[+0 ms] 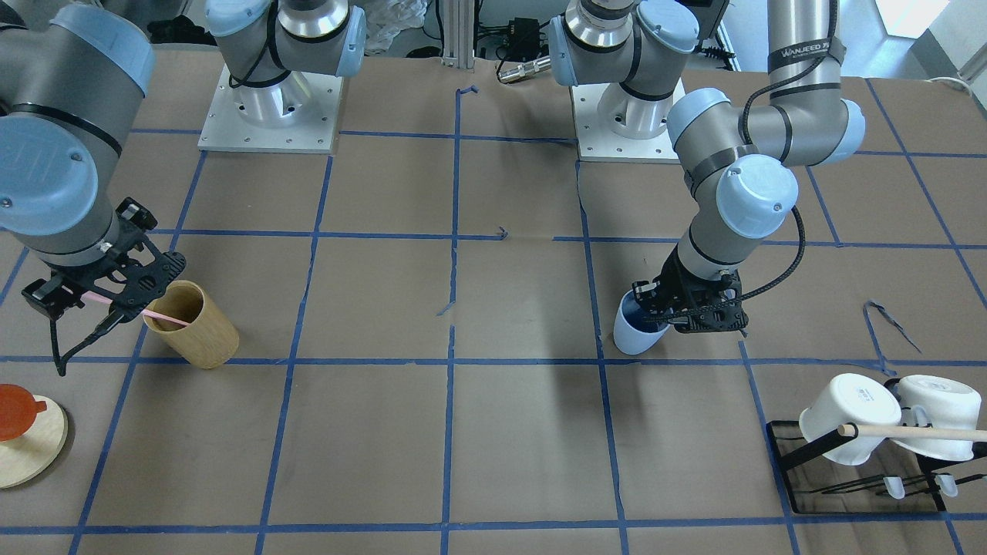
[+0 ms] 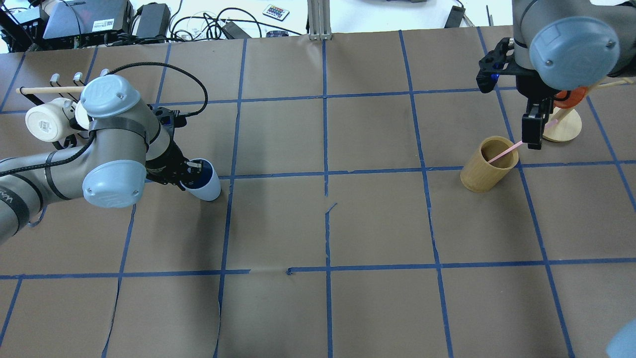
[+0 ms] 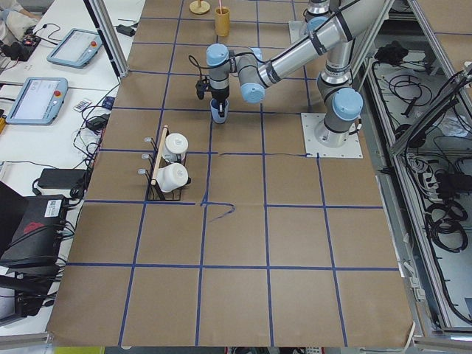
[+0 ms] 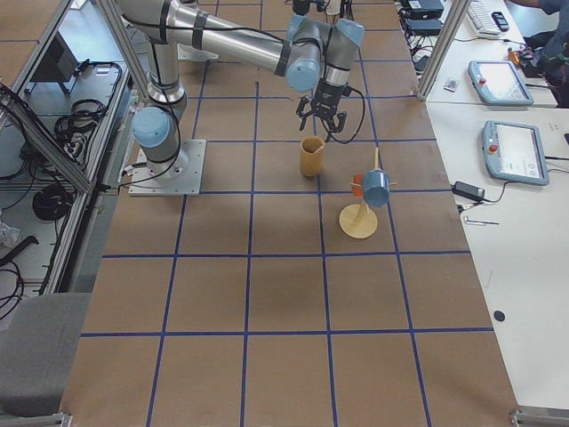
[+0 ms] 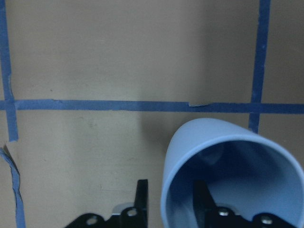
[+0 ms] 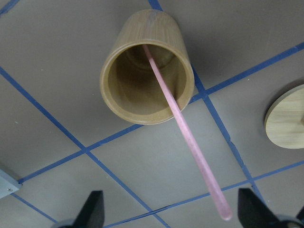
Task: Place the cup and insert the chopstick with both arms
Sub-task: 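Grasp the light blue cup with the left gripper and carry it toward the table center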
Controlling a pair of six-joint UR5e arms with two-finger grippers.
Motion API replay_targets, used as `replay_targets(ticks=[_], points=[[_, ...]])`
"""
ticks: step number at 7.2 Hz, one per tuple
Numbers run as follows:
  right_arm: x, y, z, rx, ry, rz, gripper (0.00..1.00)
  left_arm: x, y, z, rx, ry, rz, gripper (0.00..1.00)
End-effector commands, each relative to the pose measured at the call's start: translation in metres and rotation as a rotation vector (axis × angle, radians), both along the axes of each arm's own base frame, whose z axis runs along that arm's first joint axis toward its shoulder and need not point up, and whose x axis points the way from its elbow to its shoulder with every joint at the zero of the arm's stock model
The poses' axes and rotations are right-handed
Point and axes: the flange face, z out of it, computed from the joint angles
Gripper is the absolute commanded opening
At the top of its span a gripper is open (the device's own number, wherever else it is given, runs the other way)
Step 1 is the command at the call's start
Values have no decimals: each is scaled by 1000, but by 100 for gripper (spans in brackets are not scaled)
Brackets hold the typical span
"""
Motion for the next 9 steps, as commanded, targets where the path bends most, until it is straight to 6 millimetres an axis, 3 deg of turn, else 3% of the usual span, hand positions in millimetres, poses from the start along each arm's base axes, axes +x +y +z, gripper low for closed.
replay_targets(ticks=[1,2,3,4,5,6,7,8,9], points=[[-2,-8,-6,-42,13,16,100,-15,-18,33,-63,12,63,0],[-3,-12,-9,-39,17,64,100,-56,-20,49,-69,60,94,0],[-4,-17,-15,-46,16,79,100,-118,-11,53,-84,60,123,0],[-5,-18,-16,-40,18,82,95,-163,5,54,-80,65,112,0],[-7,-19,-19,-33,21,88,92,-193,18,49,-64,82,167,0],[-11,-20,-22,-28,20,82,91,-219,25,41,-63,101,182,0],[-16,-16,-31,-9,16,73,90,-232,26,26,-56,92,201,0],[-22,-8,-46,22,28,69,87,-238,25,17,-57,90,198,0],[-32,-6,-48,17,23,60,82,-249,31,15,-55,85,177,0]])
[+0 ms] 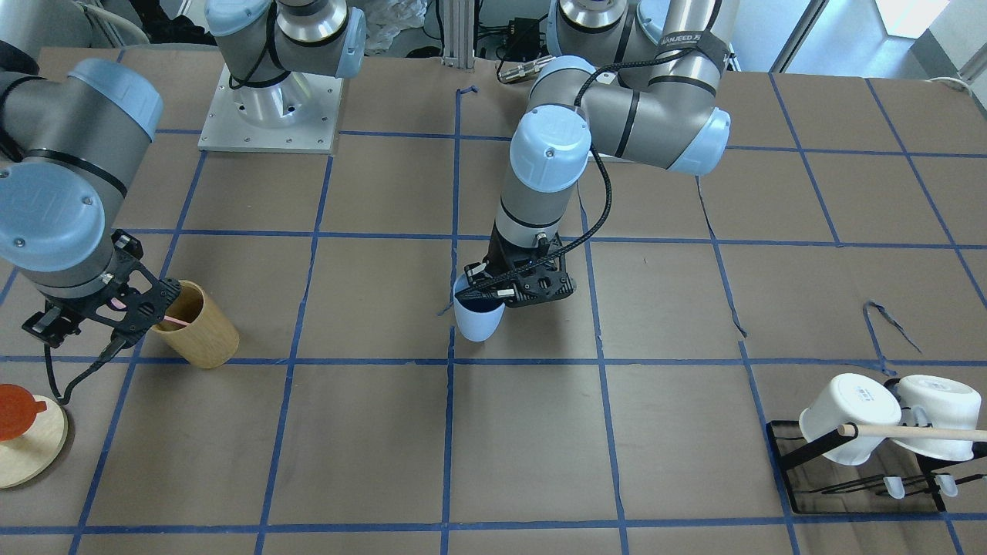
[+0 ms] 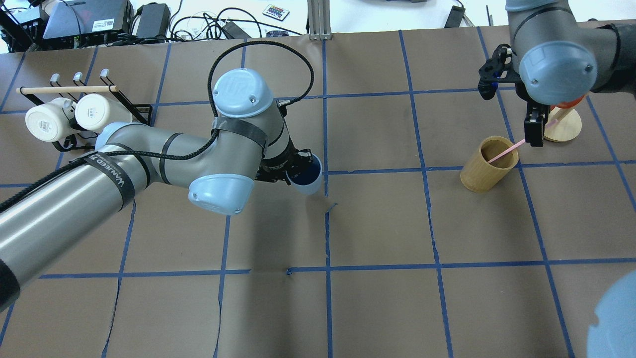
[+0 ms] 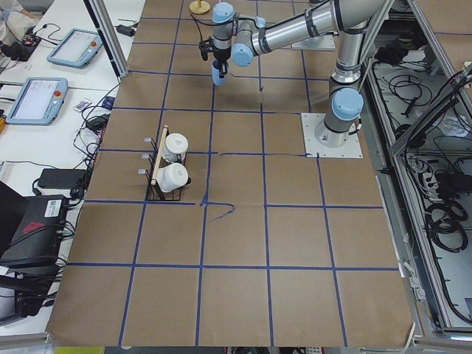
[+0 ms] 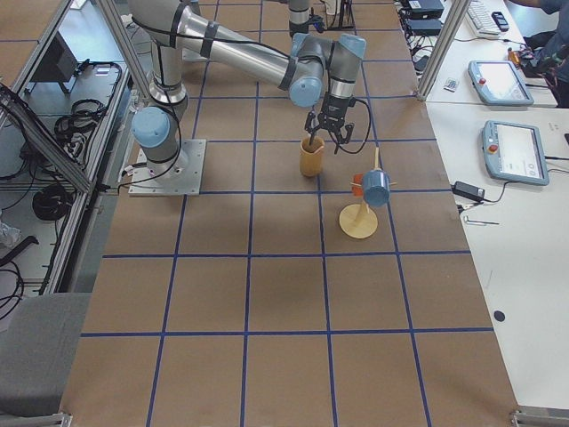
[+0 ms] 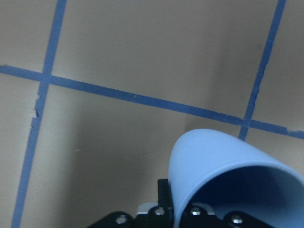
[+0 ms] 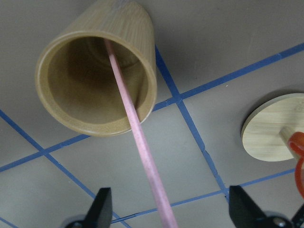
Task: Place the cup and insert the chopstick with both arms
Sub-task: 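Grasp the light blue cup with the left gripper and carry it toward the table center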
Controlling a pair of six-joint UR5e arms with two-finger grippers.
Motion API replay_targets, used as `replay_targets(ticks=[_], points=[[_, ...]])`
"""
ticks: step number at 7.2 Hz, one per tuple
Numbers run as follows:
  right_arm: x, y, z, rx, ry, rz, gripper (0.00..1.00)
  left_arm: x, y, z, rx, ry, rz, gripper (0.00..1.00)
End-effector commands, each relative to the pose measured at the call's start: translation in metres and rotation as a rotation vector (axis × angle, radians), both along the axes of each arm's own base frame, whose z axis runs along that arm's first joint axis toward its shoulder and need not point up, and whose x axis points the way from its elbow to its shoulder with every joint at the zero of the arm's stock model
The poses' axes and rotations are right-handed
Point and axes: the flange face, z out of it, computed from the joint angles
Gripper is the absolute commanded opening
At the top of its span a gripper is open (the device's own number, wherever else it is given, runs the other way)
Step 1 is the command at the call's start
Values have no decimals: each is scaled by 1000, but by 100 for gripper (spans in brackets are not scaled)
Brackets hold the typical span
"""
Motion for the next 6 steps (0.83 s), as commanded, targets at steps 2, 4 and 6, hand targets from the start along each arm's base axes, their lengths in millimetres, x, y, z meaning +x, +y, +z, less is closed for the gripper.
replay_targets(ticks=[2,4,6], points=[[-13,3,-2,11,-9,20,61,-25,8,-12,-2,2,24,0],[-13,3,2,13,-13,21,32,-25,6,-24,11,-5,24,0],[-12,4,4,9,-18,19,22,-27,4,-25,-2,1,38,51]])
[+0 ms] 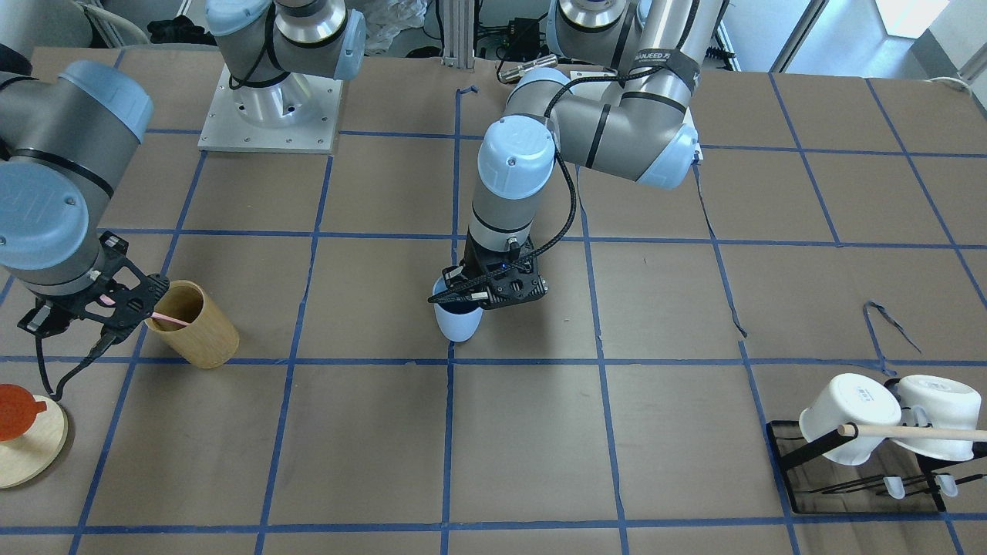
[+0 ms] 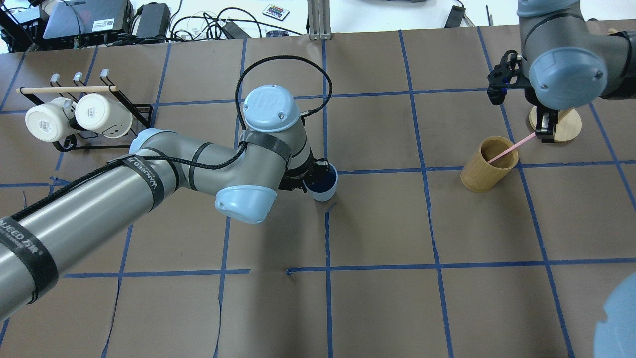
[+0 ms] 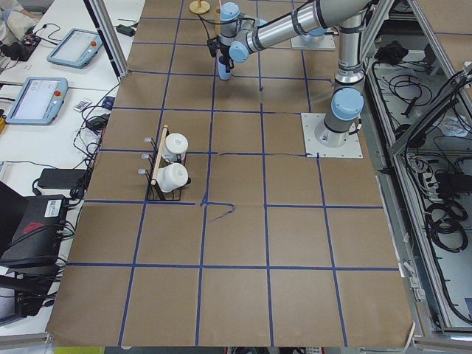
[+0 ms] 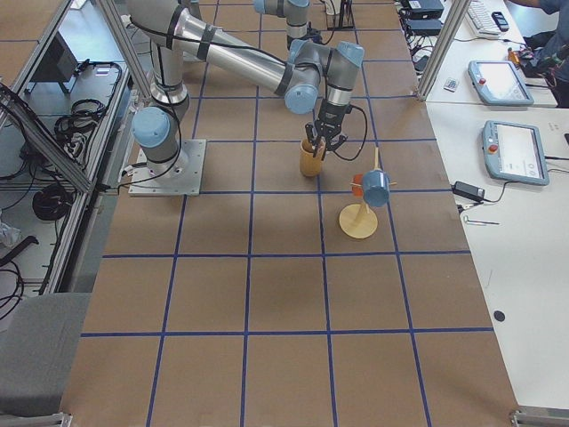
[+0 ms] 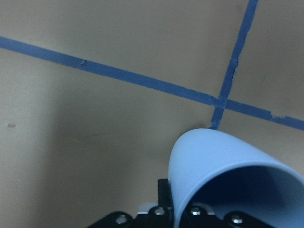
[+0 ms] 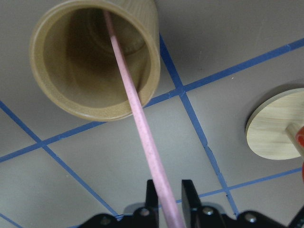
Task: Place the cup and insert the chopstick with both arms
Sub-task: 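Grasp the light blue cup with the left gripper and carry it toward the table center, then set the light blue cup down and raise the left gripper away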
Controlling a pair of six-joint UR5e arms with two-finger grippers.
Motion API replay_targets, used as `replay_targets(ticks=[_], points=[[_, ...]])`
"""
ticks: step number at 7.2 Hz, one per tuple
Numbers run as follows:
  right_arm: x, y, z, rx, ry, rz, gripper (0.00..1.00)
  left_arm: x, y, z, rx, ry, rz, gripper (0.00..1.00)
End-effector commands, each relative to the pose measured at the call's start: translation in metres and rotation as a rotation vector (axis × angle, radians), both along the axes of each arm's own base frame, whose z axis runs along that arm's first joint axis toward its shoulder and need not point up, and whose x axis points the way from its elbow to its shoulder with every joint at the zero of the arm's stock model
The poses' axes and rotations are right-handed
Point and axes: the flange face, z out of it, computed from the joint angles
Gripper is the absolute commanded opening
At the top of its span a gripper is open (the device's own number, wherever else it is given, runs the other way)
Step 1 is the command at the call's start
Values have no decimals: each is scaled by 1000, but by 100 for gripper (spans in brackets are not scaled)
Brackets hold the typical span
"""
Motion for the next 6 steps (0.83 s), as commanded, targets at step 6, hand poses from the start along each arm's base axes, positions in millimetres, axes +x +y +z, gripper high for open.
replay_targets(ticks=[6], points=[[5,7,24,-26,-43,34,0,80,-59,154,-90,-75,-146,100]])
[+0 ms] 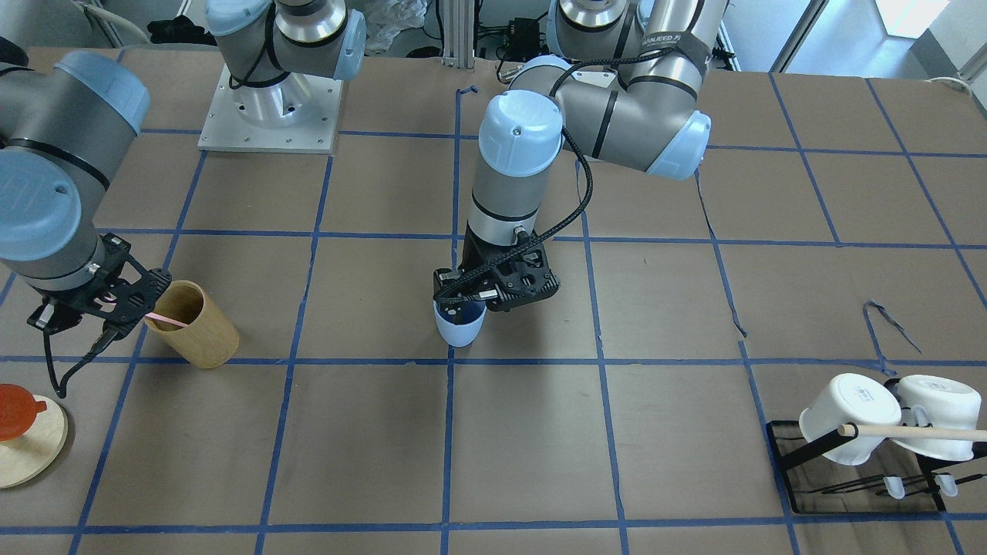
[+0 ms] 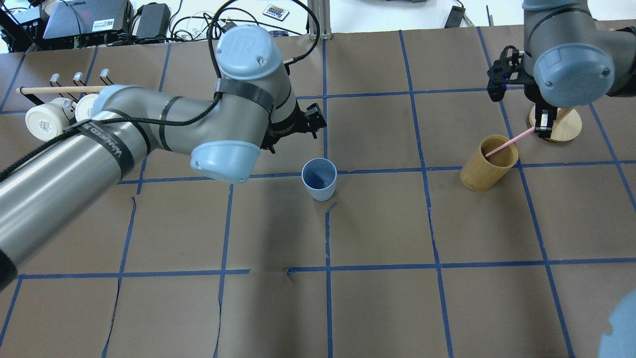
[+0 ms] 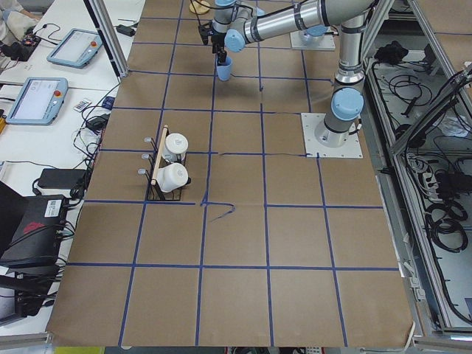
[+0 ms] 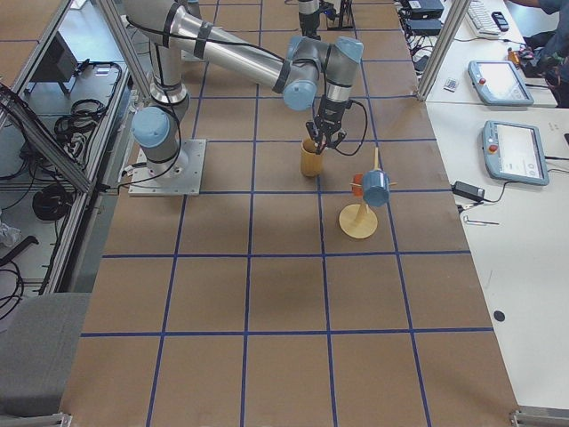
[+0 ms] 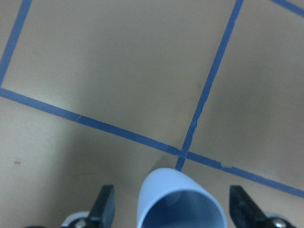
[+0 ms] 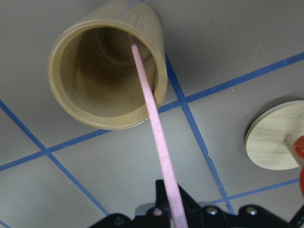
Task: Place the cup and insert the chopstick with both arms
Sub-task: 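Set the light blue cup down and raise the left gripper away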
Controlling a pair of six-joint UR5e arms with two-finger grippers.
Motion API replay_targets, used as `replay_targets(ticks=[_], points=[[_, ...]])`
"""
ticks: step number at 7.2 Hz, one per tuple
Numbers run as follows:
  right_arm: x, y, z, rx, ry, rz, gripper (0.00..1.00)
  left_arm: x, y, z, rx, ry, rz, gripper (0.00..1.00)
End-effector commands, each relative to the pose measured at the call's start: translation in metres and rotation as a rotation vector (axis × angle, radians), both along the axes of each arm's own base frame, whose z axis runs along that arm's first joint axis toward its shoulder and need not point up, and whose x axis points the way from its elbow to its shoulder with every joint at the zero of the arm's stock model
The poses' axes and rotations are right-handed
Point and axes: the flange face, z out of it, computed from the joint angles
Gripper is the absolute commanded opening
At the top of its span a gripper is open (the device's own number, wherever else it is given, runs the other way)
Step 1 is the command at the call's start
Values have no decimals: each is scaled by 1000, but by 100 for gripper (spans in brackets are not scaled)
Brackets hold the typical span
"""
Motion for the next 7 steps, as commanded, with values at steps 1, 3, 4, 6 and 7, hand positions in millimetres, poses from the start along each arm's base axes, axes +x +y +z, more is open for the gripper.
replay_targets(ticks=[1,3,4,6,7], points=[[2,8,14,4,-3,16,0,81,-6,80,31,-61,-133,100],[8,20,37,-6,-43,14,0,137,7,126,1,-89,-216,100],[9,24,50,16,-46,12,0,155,8,137,-19,-97,-210,100],[8,26,93,41,-40,13,0,158,11,143,-41,-108,-209,100],[8,27,119,46,-37,10,0,162,9,143,-52,-146,-194,100]])
